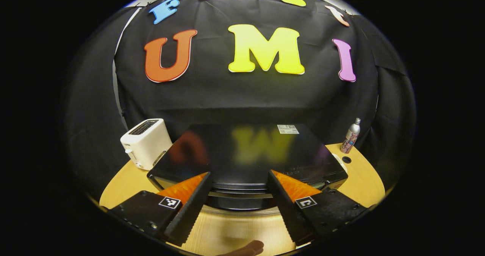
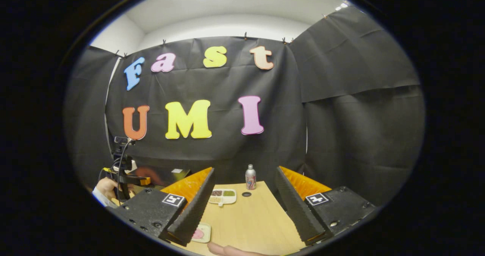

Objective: Open the electric oven with the left hand, put the food in, and close the electric oven.

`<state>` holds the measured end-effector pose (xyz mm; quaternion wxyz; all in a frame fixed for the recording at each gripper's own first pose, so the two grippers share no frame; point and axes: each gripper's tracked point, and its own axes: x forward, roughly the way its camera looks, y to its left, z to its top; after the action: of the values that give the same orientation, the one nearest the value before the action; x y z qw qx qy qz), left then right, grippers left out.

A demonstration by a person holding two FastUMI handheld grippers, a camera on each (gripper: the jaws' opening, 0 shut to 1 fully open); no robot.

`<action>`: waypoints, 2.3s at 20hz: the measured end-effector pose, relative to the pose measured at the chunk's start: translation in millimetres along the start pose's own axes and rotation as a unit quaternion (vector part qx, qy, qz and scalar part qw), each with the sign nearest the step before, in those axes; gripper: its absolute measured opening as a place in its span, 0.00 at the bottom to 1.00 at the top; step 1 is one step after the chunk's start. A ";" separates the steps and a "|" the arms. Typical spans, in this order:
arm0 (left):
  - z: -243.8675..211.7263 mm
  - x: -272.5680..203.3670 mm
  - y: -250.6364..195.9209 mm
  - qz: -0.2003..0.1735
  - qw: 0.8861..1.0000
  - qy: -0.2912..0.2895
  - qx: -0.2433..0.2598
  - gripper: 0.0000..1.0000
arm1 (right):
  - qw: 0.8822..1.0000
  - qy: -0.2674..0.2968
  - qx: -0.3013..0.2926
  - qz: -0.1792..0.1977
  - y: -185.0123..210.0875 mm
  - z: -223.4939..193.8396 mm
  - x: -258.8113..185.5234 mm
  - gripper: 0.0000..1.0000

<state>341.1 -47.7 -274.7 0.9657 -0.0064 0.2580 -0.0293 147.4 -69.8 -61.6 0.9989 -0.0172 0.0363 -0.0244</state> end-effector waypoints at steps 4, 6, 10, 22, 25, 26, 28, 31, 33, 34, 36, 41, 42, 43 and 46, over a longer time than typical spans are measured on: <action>-6.3 -7.2 0.4 -0.008 1.000 0.014 -0.005 0.95 | 1.000 -0.006 0.000 0.000 3.1 6.8 -17.3 0.96; -8.2 -9.6 1.6 -0.015 1.000 0.012 -0.003 0.94 | 1.000 -0.008 -0.004 -0.003 4.3 8.2 -25.9 0.96; -17.4 -23.2 1.8 -0.026 1.000 0.009 -0.008 0.95 | 1.000 -0.011 -0.014 -0.002 10.7 12.2 -47.6 0.96; -63.7 -73.2 3.4 -0.037 0.999 -0.015 0.015 0.94 | 0.999 -0.026 -0.018 -0.001 12.5 19.1 -95.2 0.96; -72.4 -79.6 4.5 -0.038 0.999 -0.015 0.014 0.94 | 0.999 -0.031 -0.019 -0.001 11.6 19.6 -102.2 0.96; -75.3 -82.0 4.8 -0.038 0.999 -0.016 0.013 0.94 | 0.999 -0.032 -0.018 -0.002 11.8 20.3 -103.6 0.96; -86.0 -84.9 3.9 -0.037 0.999 -0.013 0.012 0.95 | 0.999 -0.030 -0.017 -0.003 12.4 19.3 -105.9 0.96; -103.2 -93.1 4.4 -0.037 0.999 -0.013 0.013 0.94 | 0.999 -0.030 -0.018 0.005 19.8 19.1 -110.7 0.96; -121.4 -99.0 3.8 -0.037 0.999 -0.008 0.014 0.95 | 0.999 -0.030 -0.021 0.008 22.6 17.6 -113.0 0.96; -130.9 -101.1 3.9 -0.037 0.999 -0.004 0.016 0.95 | 0.999 -0.031 -0.021 0.009 24.5 17.5 -114.5 0.96; -146.8 -105.0 3.8 -0.037 0.999 0.003 0.009 0.94 | 0.999 -0.030 -0.021 0.012 28.6 16.4 -118.2 0.96; -181.1 -106.7 3.1 -0.037 0.999 0.024 0.008 0.95 | 0.999 -0.032 -0.027 0.019 38.1 14.2 -124.6 0.96; -188.6 -106.0 3.4 -0.037 0.999 0.033 0.007 0.95 | 0.999 -0.030 -0.028 0.020 40.3 12.0 -124.2 0.96; -195.9 -105.3 4.0 -0.038 0.999 0.038 0.006 0.95 | 0.999 -0.027 -0.028 0.021 41.5 9.5 -124.2 0.96; -218.1 -99.6 2.8 -0.038 0.997 0.064 0.004 0.95 | 0.999 -0.016 -0.029 0.021 45.0 2.3 -119.1 1.00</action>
<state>146.4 -38.4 -414.2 0.9455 -0.0100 0.3185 -0.0670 31.1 -18.8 -52.5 0.9987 -0.0455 0.0209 -0.0021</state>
